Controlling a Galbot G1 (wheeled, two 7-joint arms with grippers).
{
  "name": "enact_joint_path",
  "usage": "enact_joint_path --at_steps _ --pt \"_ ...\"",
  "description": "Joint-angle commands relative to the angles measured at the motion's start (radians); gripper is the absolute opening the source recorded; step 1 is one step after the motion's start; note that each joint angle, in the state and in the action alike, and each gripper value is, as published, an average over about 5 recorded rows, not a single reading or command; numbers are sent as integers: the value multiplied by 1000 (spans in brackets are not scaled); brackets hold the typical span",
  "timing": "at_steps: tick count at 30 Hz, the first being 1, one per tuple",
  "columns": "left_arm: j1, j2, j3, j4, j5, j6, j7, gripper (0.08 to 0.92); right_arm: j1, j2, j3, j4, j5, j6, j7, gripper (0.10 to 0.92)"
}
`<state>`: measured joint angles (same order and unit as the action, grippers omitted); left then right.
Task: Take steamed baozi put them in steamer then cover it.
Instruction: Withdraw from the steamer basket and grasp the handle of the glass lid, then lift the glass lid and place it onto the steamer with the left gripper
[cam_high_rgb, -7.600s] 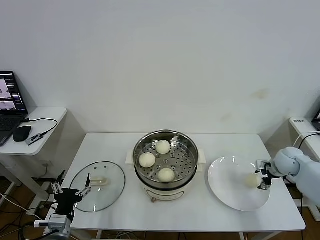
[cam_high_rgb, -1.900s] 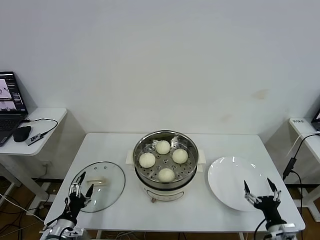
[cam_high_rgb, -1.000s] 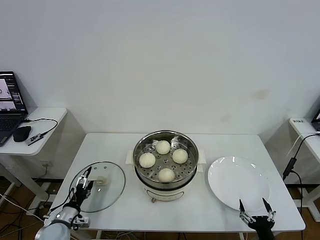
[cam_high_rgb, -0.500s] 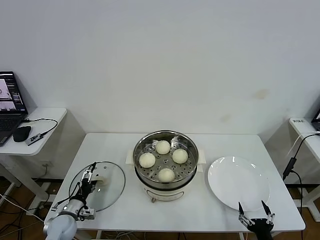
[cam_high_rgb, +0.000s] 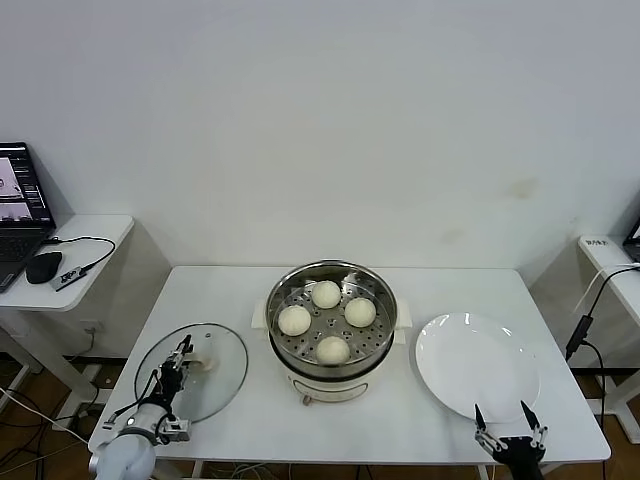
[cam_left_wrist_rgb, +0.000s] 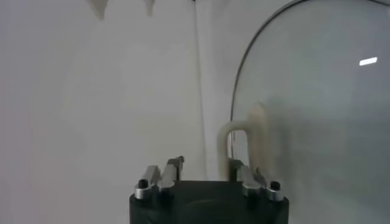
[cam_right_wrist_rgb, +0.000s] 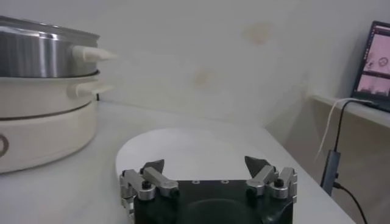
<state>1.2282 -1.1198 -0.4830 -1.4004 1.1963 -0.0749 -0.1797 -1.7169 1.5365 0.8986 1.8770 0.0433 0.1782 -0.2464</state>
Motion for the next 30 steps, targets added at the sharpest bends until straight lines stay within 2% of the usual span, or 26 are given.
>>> enact_joint_path --at_steps 1,6,9,13,19,24,30 --pt "1 -6 -11 3 -11 -2 -45 342 -1 0 -7 5 -1 -1 0 823" --pt "10 2 -40 -47 -19 -12 -71 197 -3 -2 -16 10 -2 -1 1 823" --pt "29 15 -65 -97 -28 -15 -71 143 1 -3 -24 7 -1 1 1 823" --pt "57 40 -100 -166 -52 -8 -41 136 5 -3 -36 8 -4 2 1 823" --pt "99 113 -150 -294 -119 29 95 136 5 -9 -50 12 -21 6 -3 823" --pt "119 159 -178 -449 -213 87 175 136 3 -20 -61 15 -27 5 -7 823" --pt "139 201 -138 -656 -316 204 279 136 3 -28 -66 19 -38 6 -8 823"
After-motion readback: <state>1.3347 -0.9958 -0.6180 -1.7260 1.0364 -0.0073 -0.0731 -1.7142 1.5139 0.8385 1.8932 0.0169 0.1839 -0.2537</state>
